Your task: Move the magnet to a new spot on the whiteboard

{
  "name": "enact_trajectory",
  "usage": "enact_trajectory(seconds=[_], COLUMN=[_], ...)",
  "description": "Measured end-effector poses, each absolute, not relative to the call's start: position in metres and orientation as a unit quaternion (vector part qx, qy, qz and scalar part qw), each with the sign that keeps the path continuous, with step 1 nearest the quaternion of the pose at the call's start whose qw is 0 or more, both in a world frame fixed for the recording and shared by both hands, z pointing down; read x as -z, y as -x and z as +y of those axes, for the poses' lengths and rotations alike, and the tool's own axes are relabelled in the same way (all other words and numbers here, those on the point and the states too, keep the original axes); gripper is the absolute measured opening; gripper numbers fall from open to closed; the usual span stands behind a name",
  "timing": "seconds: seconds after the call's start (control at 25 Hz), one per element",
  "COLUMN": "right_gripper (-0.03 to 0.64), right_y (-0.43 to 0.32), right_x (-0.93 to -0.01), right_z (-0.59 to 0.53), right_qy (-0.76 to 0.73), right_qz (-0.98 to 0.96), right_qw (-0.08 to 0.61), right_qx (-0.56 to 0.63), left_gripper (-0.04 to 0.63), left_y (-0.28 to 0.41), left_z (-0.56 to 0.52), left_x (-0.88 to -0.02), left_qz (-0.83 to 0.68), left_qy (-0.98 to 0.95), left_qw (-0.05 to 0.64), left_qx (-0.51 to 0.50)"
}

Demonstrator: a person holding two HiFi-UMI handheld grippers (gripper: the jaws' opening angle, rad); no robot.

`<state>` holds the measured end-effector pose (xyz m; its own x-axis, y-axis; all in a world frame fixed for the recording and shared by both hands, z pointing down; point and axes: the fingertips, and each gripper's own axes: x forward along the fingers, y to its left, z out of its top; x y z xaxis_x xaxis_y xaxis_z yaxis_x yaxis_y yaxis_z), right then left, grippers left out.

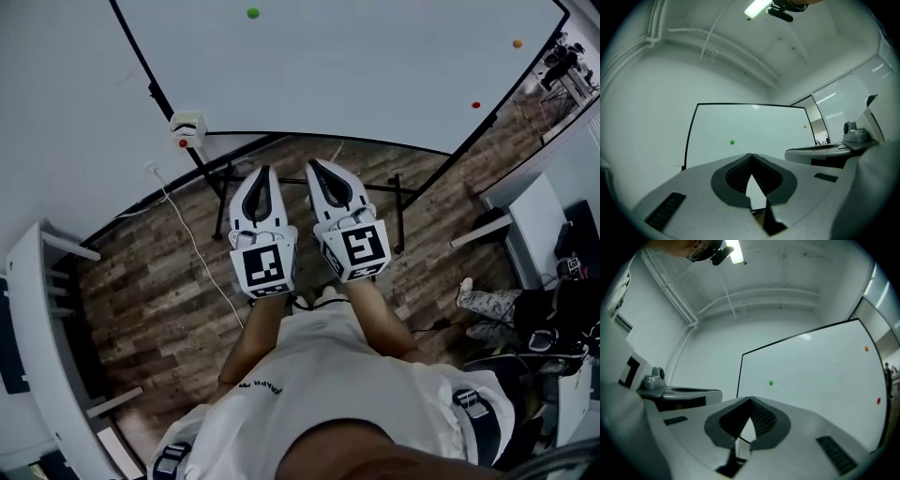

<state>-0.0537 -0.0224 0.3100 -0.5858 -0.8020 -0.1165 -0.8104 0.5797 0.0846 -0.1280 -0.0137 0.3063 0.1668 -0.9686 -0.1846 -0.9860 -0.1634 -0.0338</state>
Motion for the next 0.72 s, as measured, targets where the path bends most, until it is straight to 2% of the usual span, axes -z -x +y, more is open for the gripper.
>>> enact_trajectory(seconds=[0.72], right_gripper=[0.003], right_y=[0.031], right_x=[-0.303], right_z=[-0.146], right_qy=[0.427], right_qz=[0.900], right_qw=[0.051], right_qx=[-0.064], left_gripper=[0.005], left_y=[0.103], left_z=[-0.131], left_x=[-0.299], left_qz=[0.661], left_qy=[0.744], left_qw=[0.085], left_qx=[-0.051])
